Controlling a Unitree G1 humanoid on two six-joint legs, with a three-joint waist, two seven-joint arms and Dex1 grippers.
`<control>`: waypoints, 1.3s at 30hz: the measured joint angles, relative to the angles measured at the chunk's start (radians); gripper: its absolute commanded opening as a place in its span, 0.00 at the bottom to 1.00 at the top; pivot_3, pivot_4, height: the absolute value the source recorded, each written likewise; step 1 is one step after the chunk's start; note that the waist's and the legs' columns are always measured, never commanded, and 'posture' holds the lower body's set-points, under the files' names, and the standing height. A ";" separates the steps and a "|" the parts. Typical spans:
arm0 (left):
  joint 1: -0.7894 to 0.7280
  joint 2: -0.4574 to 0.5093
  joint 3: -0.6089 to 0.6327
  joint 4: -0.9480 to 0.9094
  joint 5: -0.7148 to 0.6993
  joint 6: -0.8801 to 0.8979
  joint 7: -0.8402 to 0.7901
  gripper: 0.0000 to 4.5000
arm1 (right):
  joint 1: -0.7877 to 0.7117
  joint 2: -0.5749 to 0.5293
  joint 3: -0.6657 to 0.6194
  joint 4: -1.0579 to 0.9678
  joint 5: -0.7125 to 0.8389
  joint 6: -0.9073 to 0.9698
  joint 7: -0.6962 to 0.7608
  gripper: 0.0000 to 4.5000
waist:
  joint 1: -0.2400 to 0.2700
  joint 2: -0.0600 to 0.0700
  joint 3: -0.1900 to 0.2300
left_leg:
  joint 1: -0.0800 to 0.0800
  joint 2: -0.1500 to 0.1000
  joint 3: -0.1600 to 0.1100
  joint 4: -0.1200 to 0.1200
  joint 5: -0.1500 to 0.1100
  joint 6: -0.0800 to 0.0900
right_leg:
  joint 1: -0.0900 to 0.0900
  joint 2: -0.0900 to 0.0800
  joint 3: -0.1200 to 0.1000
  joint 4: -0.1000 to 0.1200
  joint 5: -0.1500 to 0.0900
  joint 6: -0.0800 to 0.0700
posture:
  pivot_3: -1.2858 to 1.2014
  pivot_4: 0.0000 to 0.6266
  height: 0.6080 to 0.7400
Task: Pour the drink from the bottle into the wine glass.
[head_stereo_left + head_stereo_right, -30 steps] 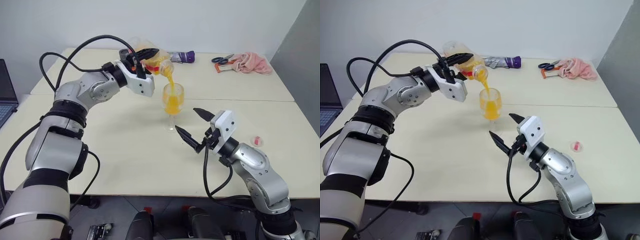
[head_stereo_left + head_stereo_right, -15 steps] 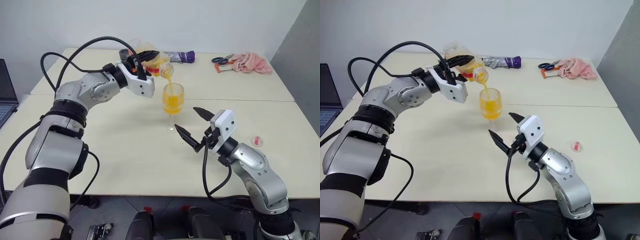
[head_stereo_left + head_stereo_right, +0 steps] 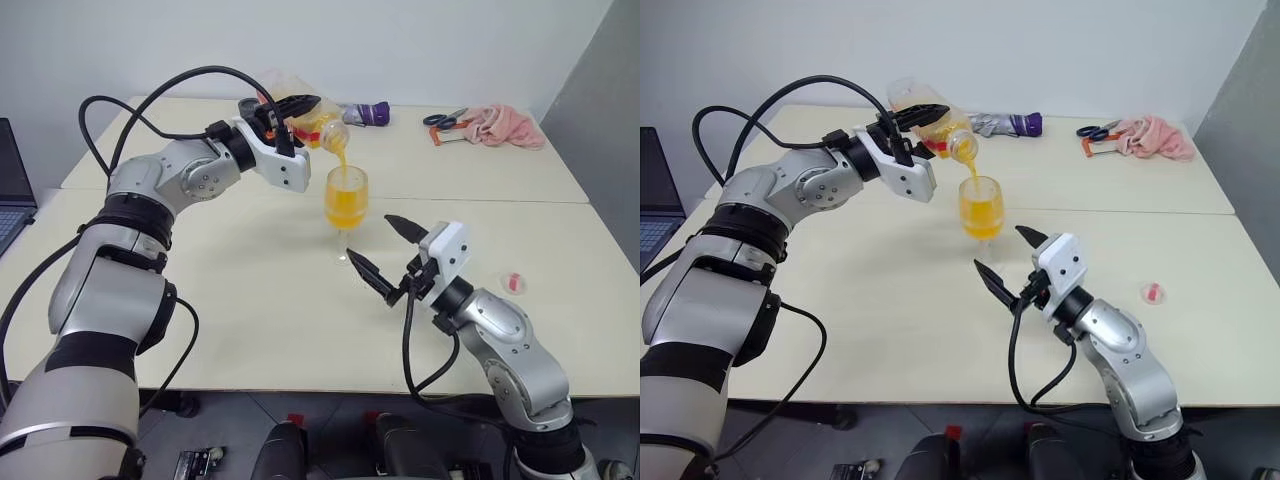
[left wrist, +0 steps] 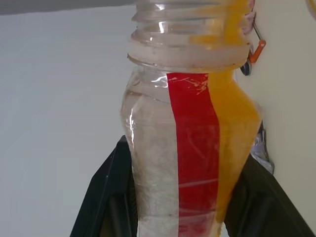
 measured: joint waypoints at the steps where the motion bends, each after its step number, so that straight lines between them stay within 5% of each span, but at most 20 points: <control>1: 0.000 0.000 -0.001 0.000 0.001 0.000 0.002 0.38 | 0.001 -0.001 0.001 0.001 0.000 0.000 0.000 1.00 | 0.000 0.000 0.000 | 0.000 0.000 0.000 0.000 0.000 0.000 | 0.000 0.000 0.000 0.000 0.000 0.000 | 0.52 0.24 1.00; 39: -0.045 0.004 -0.041 0.039 0.057 0.001 0.068 0.38 | 0.017 -0.013 0.016 0.002 0.005 0.002 0.016 1.00 | 0.000 0.000 0.000 | 0.000 0.000 0.000 0.000 0.000 0.000 | 0.000 0.000 0.000 0.000 0.000 0.000 | 0.52 0.24 1.00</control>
